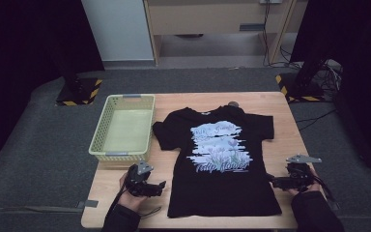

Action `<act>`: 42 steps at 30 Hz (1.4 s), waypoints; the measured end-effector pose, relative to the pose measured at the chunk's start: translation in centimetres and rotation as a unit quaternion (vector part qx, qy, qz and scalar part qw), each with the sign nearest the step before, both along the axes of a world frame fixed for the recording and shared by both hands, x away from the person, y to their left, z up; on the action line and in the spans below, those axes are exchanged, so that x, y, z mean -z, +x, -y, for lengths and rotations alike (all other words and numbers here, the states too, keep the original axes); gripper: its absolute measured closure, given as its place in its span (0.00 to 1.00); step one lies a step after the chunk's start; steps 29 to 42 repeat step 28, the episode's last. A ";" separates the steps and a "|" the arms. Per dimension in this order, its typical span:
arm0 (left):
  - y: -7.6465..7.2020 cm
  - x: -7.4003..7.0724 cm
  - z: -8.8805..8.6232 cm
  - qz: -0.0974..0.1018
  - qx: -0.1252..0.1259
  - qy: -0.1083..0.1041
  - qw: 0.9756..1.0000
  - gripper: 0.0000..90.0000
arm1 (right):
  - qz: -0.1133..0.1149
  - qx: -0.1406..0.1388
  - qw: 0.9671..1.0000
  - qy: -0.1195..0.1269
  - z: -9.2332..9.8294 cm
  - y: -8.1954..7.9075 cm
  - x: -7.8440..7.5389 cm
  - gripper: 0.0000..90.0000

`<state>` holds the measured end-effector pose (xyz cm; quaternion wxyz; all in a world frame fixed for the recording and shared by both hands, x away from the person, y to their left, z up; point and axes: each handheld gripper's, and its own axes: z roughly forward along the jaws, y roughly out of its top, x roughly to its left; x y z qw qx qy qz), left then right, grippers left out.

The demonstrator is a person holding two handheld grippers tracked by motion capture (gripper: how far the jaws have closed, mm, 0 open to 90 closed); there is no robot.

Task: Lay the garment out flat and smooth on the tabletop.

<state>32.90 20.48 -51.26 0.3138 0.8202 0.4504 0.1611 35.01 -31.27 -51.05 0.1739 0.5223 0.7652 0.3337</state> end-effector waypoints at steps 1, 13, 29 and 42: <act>-0.3 0.2 -0.5 0.002 -0.003 0.003 1.000 0.10 | 0.002 0.004 1.000 -0.001 0.1 0.0 0.1 0.01; -0.9 1.0 -3.4 0.032 -0.038 0.015 0.999 0.07 | 0.001 0.056 0.997 -0.055 1.2 0.7 1.7 0.00; -0.8 2.2 -5.6 0.027 -0.083 -0.003 0.996 0.03 | 0.008 0.063 0.997 -0.048 2.3 0.9 2.5 0.00; -0.8 2.2 -5.6 0.027 -0.083 -0.003 0.996 0.03 | 0.008 0.063 0.997 -0.048 2.3 0.9 2.5 0.00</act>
